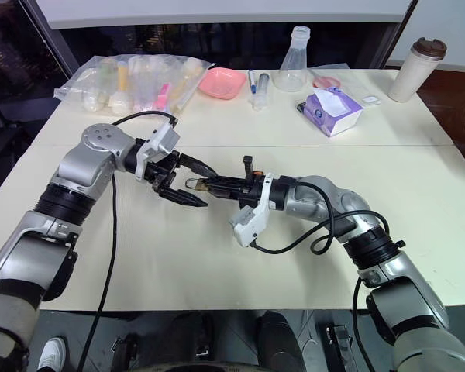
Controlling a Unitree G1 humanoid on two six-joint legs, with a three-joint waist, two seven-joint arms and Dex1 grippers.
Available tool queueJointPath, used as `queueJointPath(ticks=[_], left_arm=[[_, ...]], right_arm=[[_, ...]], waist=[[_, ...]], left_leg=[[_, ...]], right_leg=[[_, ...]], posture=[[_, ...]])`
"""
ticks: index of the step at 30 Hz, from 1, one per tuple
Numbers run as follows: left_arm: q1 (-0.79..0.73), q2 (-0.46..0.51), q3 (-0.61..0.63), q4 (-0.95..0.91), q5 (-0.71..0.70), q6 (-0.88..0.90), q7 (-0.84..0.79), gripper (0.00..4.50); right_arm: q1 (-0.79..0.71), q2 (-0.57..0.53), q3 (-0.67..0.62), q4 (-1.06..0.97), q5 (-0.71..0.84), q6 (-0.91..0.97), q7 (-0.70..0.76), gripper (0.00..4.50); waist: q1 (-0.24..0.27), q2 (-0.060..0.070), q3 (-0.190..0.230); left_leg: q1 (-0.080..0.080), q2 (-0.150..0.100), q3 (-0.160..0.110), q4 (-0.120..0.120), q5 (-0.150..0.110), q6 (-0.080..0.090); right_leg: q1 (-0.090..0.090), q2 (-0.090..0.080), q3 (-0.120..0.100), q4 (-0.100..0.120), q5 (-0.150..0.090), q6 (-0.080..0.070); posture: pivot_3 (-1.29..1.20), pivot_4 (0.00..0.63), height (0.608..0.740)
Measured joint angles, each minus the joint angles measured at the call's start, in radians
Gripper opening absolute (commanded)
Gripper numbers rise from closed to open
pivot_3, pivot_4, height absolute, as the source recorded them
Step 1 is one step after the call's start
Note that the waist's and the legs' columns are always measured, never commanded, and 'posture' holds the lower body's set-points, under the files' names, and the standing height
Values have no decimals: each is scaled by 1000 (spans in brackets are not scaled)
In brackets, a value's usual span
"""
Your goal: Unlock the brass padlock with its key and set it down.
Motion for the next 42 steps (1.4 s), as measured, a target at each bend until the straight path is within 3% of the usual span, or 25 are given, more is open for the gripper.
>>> queueJointPath(ticks=[6, 7, 10, 17, 26, 42], left_arm=[[-10, 0, 91, 1, -10, 80, 13, 4401], [-17, 0, 111, 1, -17, 96, 22, 4162], [-36, 17, 174, -3, -35, 151, 42, 3196], [36, 32, 202, -52, -20, 163, 42, 22], [113, 32, 177, -117, 29, 118, 27, 22], [109, -14, 155, 35, 147, -33, 50, 22]], right_arm=[[7, -1, -1, 0, 0, 5, 4, 0], [10, -1, -1, 0, 0, 7, 5, 0], [21, -1, -1, -1, 0, 14, 7, 0], [24, -7, -1, 0, 1, 13, 9, 0], [20, -7, -1, 1, 1, 7, 15, 0], [20, -6, -2, 1, 3, 16, 27, 0]], waist=[[0, 0, 0], [1, 0, 0], [-1, 0, 0], [-1, 0, 0], [0, 0, 0], [2, 0, 0]], left_leg=[[0, 0, 0, 0, 0, 0], [0, 0, 0, 0, 0, 0], [0, 0, 0, 0, 0, 0], [0, 0, 0, 0, 0, 0], [0, 0, 0, 0, 0, 0], [0, 0, 0, 0, 0, 0]], right_leg=[[0, 0, 0, 0, 0, 0], [0, 0, 0, 0, 0, 0], [0, 0, 0, 0, 0, 0], [0, 0, 0, 0, 0, 0], [0, 0, 0, 0, 0, 0], [0, 0, 0, 0, 0, 0]], posture=[[0, 150, 715], [0, 150, 715], [0, 150, 715], [0, 150, 715], [0, 150, 715], [0, 150, 715]])
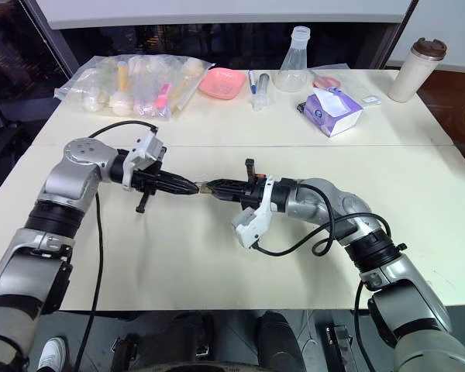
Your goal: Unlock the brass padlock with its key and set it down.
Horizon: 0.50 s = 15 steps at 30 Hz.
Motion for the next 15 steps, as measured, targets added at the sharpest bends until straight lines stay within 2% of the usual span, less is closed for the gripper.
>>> queueJointPath(ticks=[8, 15], left_arm=[[-4, -4, 5, 43, 10, -33, 27, 22], [43, 78, 6, 61, 57, -89, 20, 22]], right_arm=[[0, 5, 0, 0, 1, 0, 9, 0], [10, 34, 1, 40, 27, 34, 19, 0]], waist=[[-2, 0, 0], [-4, 0, 0]], left_leg=[[0, 0, 0, 0, 0, 0], [0, 0, 0, 0, 0, 0]], right_leg=[[0, 0, 0, 0, 0, 0], [0, 0, 0, 0, 0, 0]], posture=[[0, 150, 715], [0, 150, 715]])
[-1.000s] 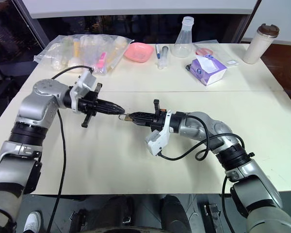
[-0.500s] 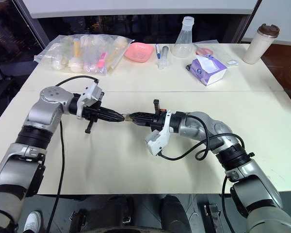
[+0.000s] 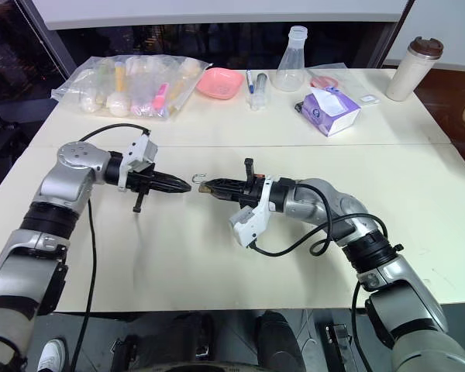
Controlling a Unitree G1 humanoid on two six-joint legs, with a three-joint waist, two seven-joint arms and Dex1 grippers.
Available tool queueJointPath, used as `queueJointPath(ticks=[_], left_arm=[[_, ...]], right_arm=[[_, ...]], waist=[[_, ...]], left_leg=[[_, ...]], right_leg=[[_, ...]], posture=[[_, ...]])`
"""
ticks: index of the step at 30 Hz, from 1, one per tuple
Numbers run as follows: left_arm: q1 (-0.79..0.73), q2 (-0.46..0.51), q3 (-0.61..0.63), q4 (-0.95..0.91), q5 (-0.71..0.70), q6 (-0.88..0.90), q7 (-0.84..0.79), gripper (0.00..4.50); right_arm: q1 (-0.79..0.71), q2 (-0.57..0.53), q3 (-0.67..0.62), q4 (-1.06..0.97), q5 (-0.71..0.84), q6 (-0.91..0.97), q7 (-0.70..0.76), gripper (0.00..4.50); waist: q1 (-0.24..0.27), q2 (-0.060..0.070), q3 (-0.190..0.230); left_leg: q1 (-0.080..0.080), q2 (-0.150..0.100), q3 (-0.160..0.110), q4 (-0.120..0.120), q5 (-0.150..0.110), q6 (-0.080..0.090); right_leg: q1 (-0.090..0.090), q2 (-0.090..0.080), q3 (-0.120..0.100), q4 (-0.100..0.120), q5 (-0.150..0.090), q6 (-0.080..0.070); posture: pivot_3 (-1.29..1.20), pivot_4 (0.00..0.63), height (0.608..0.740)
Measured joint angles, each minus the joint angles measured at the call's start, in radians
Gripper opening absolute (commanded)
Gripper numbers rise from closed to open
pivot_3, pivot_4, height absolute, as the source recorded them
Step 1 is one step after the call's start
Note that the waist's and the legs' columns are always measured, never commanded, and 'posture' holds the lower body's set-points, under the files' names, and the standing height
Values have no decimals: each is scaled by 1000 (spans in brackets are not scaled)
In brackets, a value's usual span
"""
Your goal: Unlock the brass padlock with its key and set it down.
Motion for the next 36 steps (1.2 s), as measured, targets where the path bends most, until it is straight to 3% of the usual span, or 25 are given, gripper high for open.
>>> queueJointPath(ticks=[13, 22, 29, 32, 36], left_arm=[[120, 32, 53, -155, -17, 83, 90, 22], [179, 32, 72, -294, -61, 167, 139, 0], [186, 25, 70, -316, -77, 187, 146, 0], [188, 27, 70, -319, -76, 184, 141, 0], [187, 27, 69, -319, -75, 177, 132, 0]], right_arm=[[-6, 71, 58, 358, -52, 45, -50, 0], [18, 47, 52, 261, 26, 71, 46, 4439], [147, -68, -1, 10, 215, 278, 271, 4439], [260, -157, -85, -175, 378, 538, 411, 4439], [332, -199, -184, -381, 548, 860, 489, 4439]], waist=[[-1, 0, 0], [2, 0, 0], [10, 0, 0], [9, 0, 0], [0, 0, 0]], left_leg=[[0, 0, 0, 0, 0, 0], [1, 0, 0, 0, 0, 0], [1, -1, -1, 0, -2, 3], [1, 0, -2, 0, -4, 7], [2, 1, -2, 0, -4, 7]], right_leg=[[0, 0, 0, 0, 0, 0], [1, 0, 0, 0, 0, 0], [3, -1, 0, 0, 0, 0], [3, -2, 0, -1, 0, 0], [3, -1, 0, 0, 0, 0]], posture=[[0, 150, 715], [0, 150, 715], [0, 150, 715], [0, 150, 715], [0, 150, 715]])
